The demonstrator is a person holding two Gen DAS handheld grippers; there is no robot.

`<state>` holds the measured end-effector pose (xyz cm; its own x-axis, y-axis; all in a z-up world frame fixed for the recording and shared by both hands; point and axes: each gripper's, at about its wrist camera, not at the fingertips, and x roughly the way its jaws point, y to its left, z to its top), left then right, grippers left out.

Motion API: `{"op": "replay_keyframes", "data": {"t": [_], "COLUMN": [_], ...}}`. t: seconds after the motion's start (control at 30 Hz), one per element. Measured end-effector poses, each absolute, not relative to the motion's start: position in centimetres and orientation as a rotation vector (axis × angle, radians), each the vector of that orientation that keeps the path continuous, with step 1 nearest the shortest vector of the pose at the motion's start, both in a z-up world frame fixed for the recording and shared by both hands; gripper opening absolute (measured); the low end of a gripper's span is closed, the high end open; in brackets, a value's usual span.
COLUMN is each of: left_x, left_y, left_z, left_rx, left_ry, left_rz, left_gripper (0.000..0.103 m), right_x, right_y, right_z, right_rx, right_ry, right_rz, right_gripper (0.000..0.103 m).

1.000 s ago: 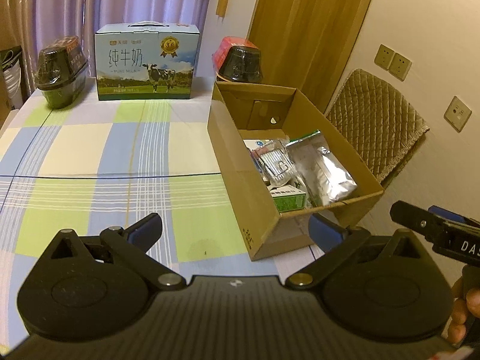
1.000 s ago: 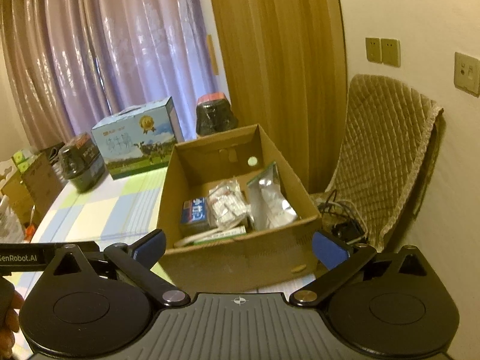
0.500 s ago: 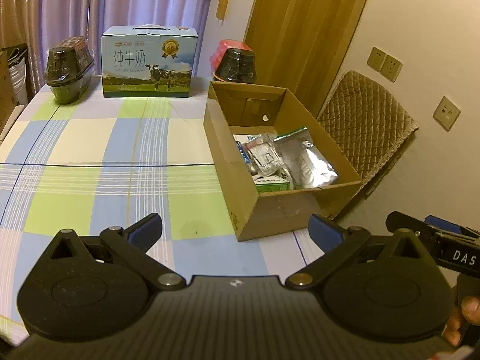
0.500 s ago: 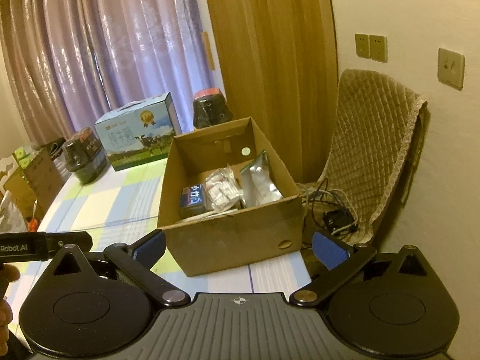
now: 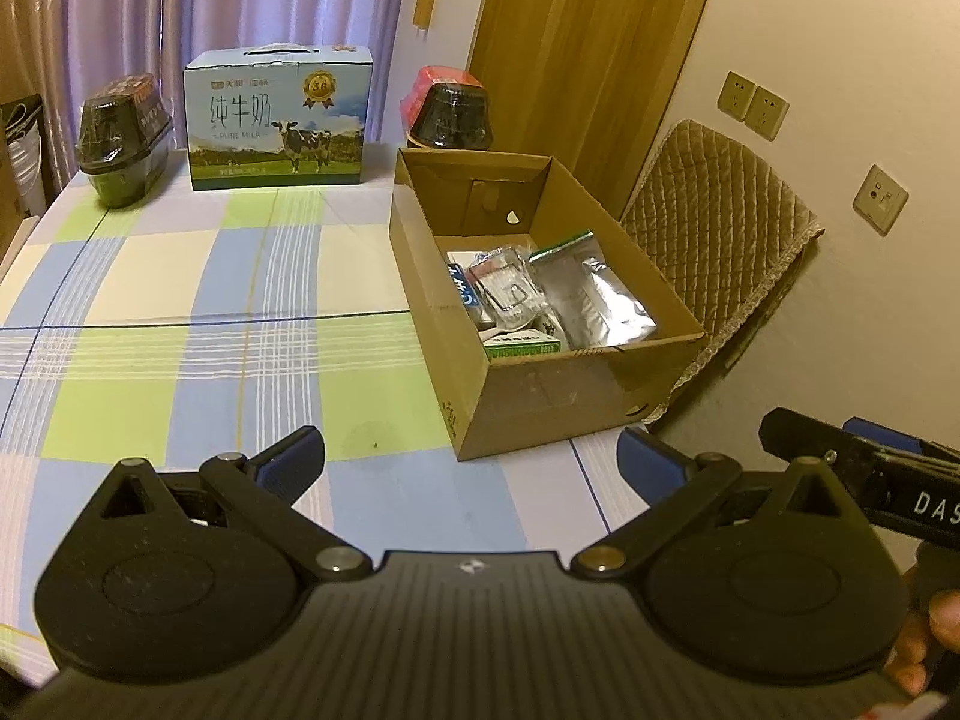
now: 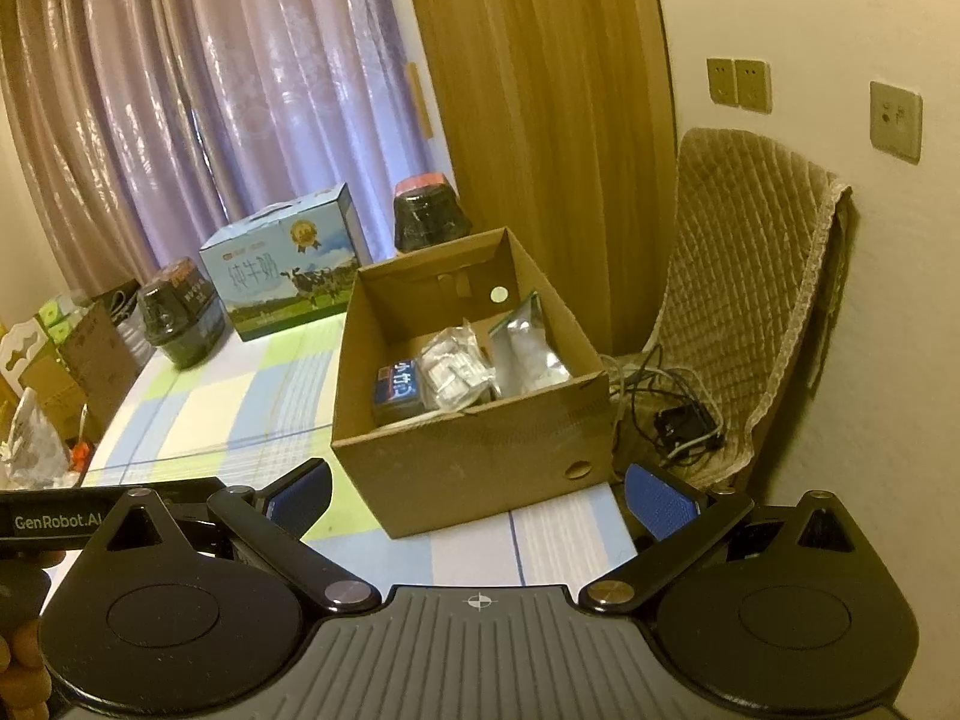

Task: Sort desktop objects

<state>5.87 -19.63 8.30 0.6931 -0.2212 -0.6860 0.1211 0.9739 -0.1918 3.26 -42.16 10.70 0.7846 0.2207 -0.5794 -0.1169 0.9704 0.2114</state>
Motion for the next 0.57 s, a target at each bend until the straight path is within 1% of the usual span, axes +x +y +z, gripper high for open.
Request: {"op": "replay_keyframes", "data": {"t": [0.57], "left_x": [6.04], "left_y": [-19.20], "left_z": [7.96], "left_rx": [-0.142], "left_ry": [0.769], "left_rz": [-0.189], "left_gripper": [0.102], "right_x": [3.52], "right_y": [-41.67], "right_z": [10.16], "right_rx": [0.161], "right_ry": [0.660], "right_rz": [0.190], "right_gripper": [0.101]}}
